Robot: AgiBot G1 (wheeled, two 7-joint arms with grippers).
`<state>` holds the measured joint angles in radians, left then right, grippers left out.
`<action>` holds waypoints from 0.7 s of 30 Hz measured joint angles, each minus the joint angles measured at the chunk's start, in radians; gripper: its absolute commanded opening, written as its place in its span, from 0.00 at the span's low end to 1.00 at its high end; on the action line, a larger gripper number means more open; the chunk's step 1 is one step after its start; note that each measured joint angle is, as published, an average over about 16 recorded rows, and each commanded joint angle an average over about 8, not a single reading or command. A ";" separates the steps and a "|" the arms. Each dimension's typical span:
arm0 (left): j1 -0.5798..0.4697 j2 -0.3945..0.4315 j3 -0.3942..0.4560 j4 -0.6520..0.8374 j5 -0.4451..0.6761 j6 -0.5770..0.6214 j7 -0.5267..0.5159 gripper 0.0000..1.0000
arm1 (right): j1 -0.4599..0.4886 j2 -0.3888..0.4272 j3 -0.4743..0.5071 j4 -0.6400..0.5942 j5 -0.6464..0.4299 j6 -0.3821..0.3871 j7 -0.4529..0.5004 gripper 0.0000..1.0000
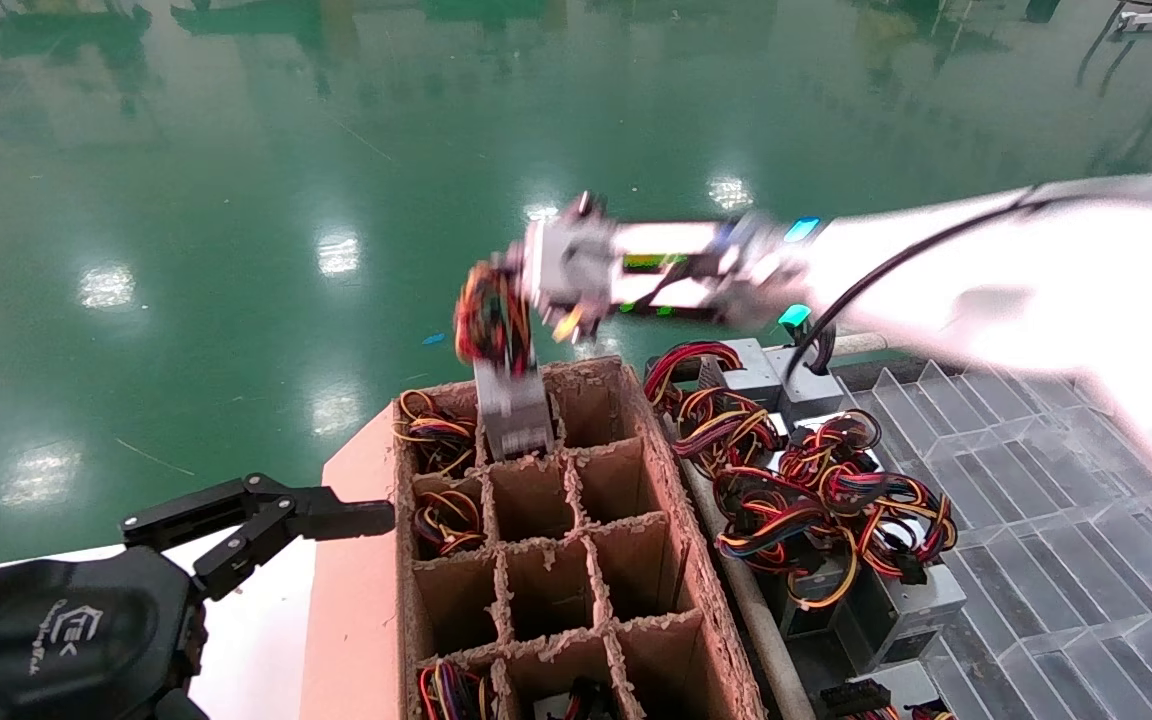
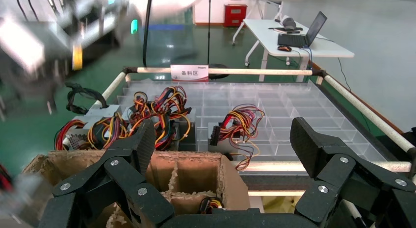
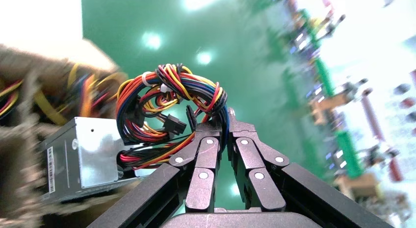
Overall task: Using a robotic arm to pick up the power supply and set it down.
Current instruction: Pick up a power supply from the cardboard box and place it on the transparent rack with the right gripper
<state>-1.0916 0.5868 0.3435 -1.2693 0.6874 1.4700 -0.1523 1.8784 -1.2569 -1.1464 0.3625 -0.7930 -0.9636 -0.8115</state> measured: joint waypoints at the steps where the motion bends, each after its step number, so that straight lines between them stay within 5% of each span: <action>1: 0.000 0.000 0.000 0.000 0.000 0.000 0.000 1.00 | 0.012 0.014 0.010 -0.004 0.014 -0.031 -0.012 0.00; 11: 0.000 0.000 0.000 0.000 0.000 0.000 0.000 1.00 | 0.120 0.195 0.095 -0.044 0.120 -0.310 -0.109 0.00; 21: 0.000 0.000 0.000 0.000 0.000 0.000 0.000 1.00 | 0.203 0.426 0.123 -0.058 0.140 -0.457 -0.131 0.00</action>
<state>-1.0917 0.5867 0.3438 -1.2693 0.6872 1.4699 -0.1521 2.0812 -0.8311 -1.0234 0.3046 -0.6535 -1.4208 -0.9424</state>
